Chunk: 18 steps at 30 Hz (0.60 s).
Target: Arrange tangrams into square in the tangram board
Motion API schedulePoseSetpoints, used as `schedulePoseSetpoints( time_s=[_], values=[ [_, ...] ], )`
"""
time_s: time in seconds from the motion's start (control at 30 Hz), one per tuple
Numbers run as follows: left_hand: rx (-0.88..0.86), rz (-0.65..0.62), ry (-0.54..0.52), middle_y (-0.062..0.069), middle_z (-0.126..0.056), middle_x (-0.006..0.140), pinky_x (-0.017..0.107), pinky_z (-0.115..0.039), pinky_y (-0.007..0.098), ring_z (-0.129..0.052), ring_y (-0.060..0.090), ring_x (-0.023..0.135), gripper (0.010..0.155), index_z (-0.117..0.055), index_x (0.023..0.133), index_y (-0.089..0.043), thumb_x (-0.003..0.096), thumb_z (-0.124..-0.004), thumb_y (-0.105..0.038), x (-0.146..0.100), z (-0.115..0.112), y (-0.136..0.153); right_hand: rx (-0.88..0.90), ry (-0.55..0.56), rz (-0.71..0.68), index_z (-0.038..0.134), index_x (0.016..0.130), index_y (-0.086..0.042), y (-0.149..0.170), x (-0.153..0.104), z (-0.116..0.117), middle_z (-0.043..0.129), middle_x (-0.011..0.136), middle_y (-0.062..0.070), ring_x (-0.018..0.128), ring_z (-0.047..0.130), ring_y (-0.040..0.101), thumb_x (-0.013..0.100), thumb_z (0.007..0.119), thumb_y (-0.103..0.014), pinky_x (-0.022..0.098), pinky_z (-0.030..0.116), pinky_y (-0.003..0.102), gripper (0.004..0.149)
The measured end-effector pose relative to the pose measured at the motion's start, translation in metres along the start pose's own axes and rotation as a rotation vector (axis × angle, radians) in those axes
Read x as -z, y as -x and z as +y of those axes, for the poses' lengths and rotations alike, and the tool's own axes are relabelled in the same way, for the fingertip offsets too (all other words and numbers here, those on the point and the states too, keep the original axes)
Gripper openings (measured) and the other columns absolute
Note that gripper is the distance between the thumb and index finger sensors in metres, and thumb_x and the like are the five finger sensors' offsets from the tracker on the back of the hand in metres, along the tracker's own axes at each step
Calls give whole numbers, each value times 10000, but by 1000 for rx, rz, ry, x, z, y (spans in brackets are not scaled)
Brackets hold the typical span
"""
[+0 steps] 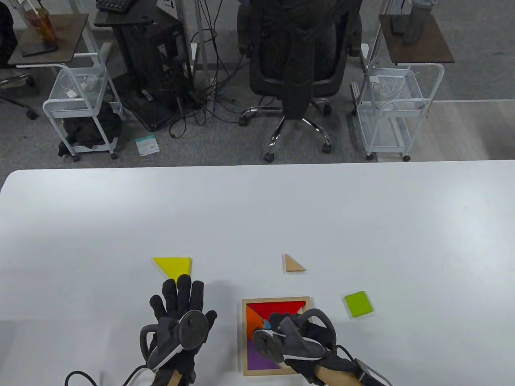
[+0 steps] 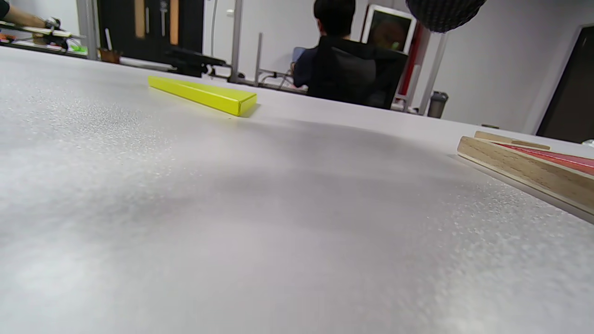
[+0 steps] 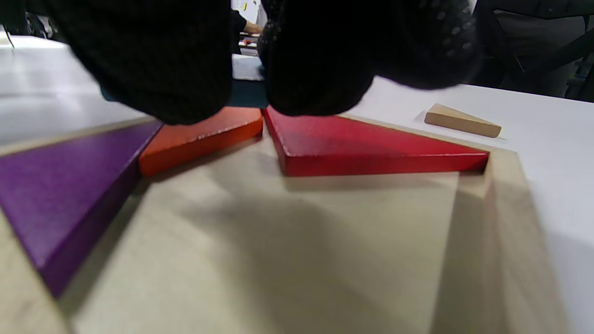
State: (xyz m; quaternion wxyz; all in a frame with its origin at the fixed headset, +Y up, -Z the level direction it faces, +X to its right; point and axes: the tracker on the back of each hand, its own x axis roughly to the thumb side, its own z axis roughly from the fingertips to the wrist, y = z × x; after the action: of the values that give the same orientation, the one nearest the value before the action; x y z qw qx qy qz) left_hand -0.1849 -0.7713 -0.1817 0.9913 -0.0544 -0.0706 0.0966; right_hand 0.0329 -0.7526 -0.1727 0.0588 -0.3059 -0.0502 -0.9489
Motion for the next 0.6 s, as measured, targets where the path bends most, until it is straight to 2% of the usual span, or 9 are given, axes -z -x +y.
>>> schedulePoseSetpoints(
  time_s=[0.27, 0.6],
  values=[
    [3, -7, 3, 239, -65, 1169, 652, -132, 754, -88, 578, 1021, 741, -228, 1148, -140, 599, -560, -511, 1, 0, 0, -92, -30, 14, 731, 805, -467, -10, 5, 11, 784, 844, 142, 513, 938, 197, 324, 881, -369, 319, 877, 302, 513],
    [8, -8, 8, 236, -64, 1169, 653, -134, 754, -90, 575, 1023, 740, -228, 1148, -142, 599, -559, -511, 1, -1, -1, -123, -27, 27, 700, 816, -480, -12, 6, 10, 763, 869, 128, 542, 925, 199, 335, 873, -362, 341, 864, 307, 524]
  ],
)
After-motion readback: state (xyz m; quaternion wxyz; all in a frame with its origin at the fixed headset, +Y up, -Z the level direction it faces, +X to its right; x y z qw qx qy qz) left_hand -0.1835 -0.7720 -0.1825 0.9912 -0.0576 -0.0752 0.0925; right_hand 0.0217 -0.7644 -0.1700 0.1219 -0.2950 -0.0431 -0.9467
